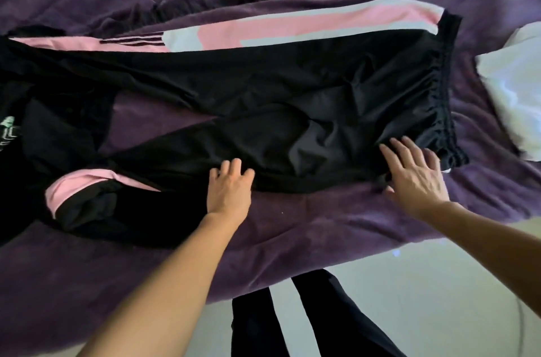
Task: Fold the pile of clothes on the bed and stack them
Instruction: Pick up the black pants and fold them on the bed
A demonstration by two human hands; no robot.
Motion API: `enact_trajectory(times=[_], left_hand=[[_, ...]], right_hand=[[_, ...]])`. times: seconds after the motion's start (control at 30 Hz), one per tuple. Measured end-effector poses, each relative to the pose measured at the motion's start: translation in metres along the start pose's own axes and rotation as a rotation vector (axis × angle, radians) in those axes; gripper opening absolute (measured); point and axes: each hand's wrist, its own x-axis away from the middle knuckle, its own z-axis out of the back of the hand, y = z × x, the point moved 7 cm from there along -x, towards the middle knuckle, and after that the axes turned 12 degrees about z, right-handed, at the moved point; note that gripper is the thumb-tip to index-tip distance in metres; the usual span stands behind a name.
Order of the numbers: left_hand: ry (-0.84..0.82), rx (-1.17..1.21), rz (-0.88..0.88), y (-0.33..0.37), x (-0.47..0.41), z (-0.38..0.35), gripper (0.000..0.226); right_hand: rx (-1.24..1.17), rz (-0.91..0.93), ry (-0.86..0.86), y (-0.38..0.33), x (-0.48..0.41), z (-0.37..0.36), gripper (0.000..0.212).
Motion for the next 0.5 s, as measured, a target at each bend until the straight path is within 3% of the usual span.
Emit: enact_trajectory(times=[0.07,0.17,0.23,0.4,0.5], left_hand=[[0.023,0.037,-0.043,0.003,-0.003,0.003,0.017],[0.079,0.236,-0.098,0.003,0.003,0.016,0.008],[0.057,0.205,-0.15,0.005,0.013,0.015,0.014],[-0.189,-0.03,-0.295,0.02,0.04,-0.008,0.048],[-0.126,0.046,-0.214,0.01,0.025,0.012,0.035]], right_hand=[[0.032,-0.184,-0.138,0.037,0.017,-0.015,0.089],[-0.068,-0.271,0.115,0.07,0.032,-0.008,0.035],[-0.103,-0.308,0.228,0.086,0.049,0.002,0.02],[-0.135,-0.315,0.13,0.099,0.083,-0.001,0.007],[-0.171,-0.321,0.211,0.109,0.081,0.018,0.016]])
